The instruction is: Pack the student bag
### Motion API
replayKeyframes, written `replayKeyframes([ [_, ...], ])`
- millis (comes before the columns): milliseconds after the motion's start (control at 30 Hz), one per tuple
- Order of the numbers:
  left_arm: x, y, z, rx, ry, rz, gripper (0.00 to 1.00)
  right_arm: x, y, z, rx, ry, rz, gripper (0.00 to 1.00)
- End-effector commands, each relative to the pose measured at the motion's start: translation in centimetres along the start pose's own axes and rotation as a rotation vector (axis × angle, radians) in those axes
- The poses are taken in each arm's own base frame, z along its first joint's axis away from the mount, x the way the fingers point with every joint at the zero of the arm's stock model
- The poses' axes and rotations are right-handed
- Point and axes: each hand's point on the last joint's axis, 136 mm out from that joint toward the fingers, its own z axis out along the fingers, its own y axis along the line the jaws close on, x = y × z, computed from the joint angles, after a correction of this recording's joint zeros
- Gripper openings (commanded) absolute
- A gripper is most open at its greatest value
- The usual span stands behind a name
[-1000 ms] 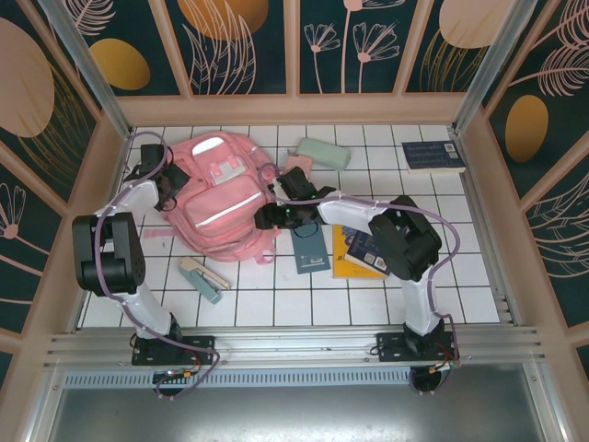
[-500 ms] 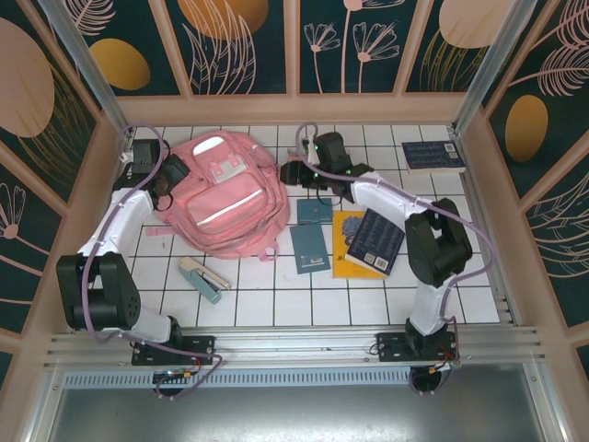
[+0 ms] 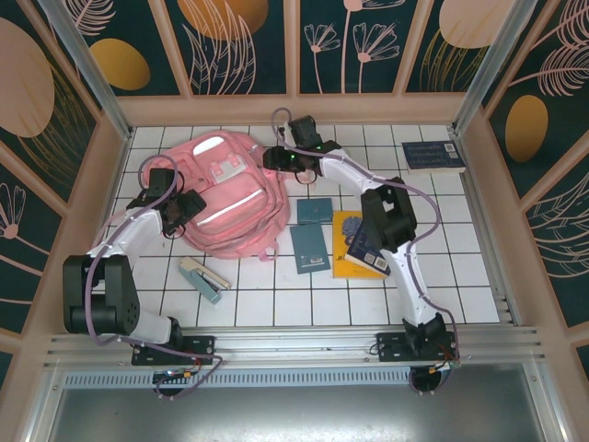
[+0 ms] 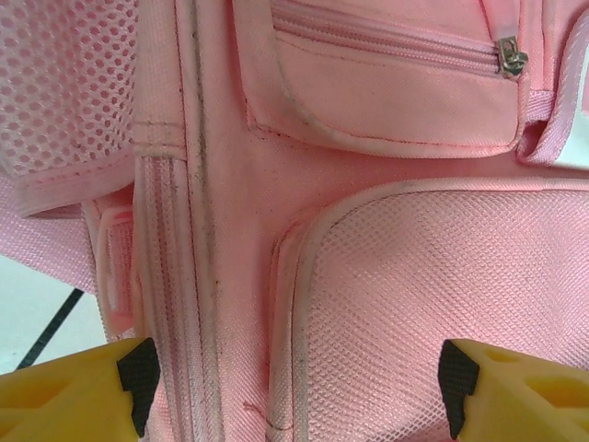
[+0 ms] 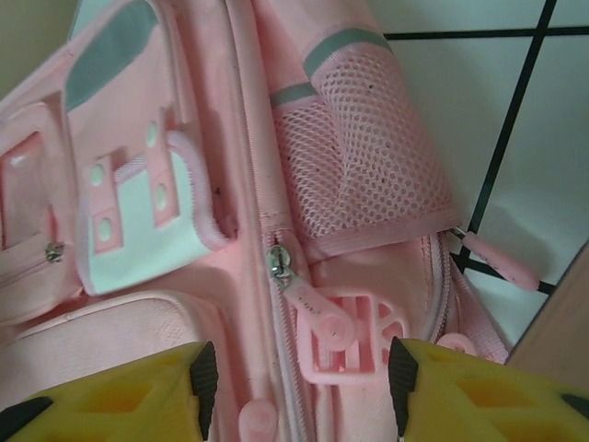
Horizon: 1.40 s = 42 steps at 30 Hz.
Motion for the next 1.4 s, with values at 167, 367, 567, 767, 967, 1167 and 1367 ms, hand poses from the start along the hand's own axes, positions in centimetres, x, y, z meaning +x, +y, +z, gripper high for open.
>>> replayKeyframes([
  [167,0.6,0.6,0.8,-0.017,0.015,0.0,0.81,1.3,2.3,2.5,-0.057,0.062,-0.072,0.53],
  [367,0.8,1.1,1.4,-0.047,0.028,0.001,0.81,2.6,1.6,3.8,-0.05,0.094,-0.064,0.5],
  [567,0.9,2.0,1.6,-0.091,0.027,0.006,0.82,2.8,-0.9,4.1,0.022,0.09,-0.057,0.51],
  [767,1.3,3.4,2.7,-0.151,0.055,-0.021,0.81,2.2,-1.5,3.5,0.038,0.067,-0.064,0.48],
  [967,1.5,3.9,3.4,-0.162,0.074,-0.035,0.81,3.1,-0.2,4.6,-0.037,0.113,-0.081,0.46],
  [1167,1.3,4.3,3.8,-0.179,0.075,-0.036,0.81,4.3,-1.0,6.0,-0.042,0.144,-0.073,0.42],
  [1367,1.5,5.2,4.2,-0.208,0.089,-0.06,0.81,4.2,-0.9,5.2,-0.033,0.149,-0.078,0.22],
])
